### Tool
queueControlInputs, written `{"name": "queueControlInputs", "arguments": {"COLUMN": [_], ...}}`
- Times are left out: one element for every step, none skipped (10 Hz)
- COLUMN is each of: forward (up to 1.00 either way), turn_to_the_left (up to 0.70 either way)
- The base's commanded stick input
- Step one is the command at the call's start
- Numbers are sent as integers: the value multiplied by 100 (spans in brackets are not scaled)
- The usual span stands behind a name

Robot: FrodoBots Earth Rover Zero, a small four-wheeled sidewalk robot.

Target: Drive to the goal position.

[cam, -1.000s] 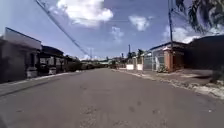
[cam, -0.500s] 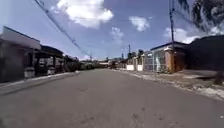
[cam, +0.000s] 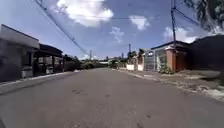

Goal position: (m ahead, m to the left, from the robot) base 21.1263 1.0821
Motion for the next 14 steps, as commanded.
{"name": "queueControlInputs", "arguments": {"forward": [45, 45, 45, 45, 45, 45, 45, 45, 45, 45, 45, 45, 45, 45], "turn_to_the_left": [27, 27, 27, 27, 27, 27, 23, 8, 0, 0, 0, 0, 0, 0]}}
